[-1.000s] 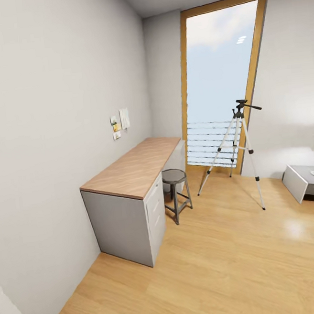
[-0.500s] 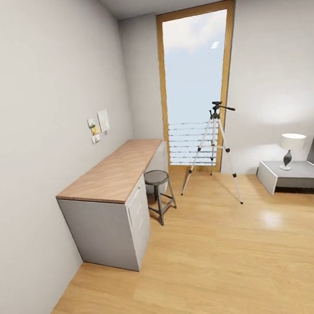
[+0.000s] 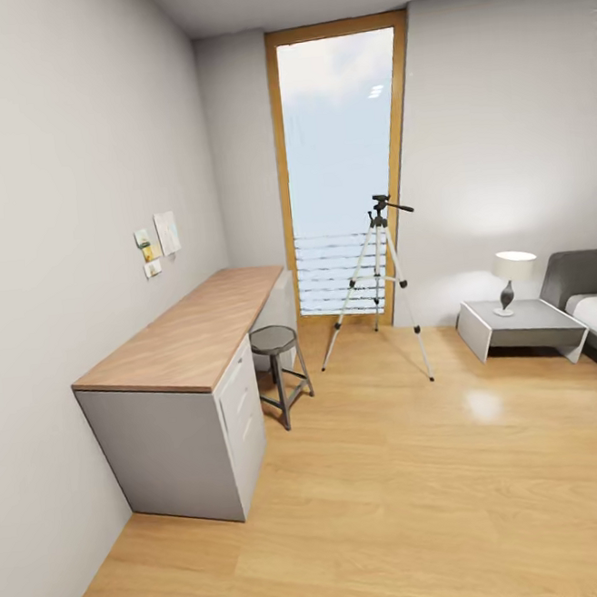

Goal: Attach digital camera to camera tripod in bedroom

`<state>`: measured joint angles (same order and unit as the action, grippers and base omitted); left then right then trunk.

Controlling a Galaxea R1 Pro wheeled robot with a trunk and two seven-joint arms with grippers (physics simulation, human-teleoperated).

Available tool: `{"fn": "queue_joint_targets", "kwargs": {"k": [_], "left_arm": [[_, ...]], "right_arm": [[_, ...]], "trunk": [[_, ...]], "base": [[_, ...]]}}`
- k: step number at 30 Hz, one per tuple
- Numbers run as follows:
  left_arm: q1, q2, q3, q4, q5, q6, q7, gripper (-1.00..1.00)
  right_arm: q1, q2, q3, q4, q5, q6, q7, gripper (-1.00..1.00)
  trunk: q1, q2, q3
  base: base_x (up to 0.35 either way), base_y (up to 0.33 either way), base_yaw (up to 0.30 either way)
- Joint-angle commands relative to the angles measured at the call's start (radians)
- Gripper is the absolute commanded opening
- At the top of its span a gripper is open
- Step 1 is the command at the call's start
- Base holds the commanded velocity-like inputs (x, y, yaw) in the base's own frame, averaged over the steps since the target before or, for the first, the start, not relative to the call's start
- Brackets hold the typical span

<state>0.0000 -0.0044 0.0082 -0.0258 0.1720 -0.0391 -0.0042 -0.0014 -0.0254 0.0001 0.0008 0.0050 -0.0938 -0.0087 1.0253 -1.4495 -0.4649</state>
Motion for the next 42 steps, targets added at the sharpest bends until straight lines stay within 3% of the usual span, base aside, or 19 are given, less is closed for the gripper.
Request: {"fn": "queue_joint_targets", "kwargs": {"k": [1, 12, 27, 42], "left_arm": [[0.000, 0.000, 0.000, 0.000, 0.007, -0.002, 0.000, 1.00], [0.000, 0.000, 0.001, 0.000, 0.008, -0.002, 0.000, 1.00], [0.000, 0.000, 0.000, 0.000, 0.008, -0.001, -0.001, 1.00], [0.000, 0.000, -0.003, 0.000, 0.005, 0.000, -0.005, 1.00]], "right_arm": [[0.000, 0.000, 0.000, 0.000, 0.000, -0.003, -0.001, 1.00], [0.000, -0.001, -0.003, 0.000, 0.000, -0.004, -0.002, 1.00], [0.000, 0.000, 0.001, 0.000, 0.001, -0.006, -0.002, 1.00], [0.000, 0.005, -0.002, 0.000, -0.002, -0.006, -0.002, 1.00]], "trunk": [[0.000, 0.000, -0.001], [0.000, 0.000, -0.001], [0.000, 0.000, -0.001], [0.000, 0.000, -0.001]], "base": [[-0.181, 0.015, -0.042], [-0.264, 0.126, -0.011], [-0.211, 0.270, -0.001], [-0.019, 0.265, -0.083]]}}
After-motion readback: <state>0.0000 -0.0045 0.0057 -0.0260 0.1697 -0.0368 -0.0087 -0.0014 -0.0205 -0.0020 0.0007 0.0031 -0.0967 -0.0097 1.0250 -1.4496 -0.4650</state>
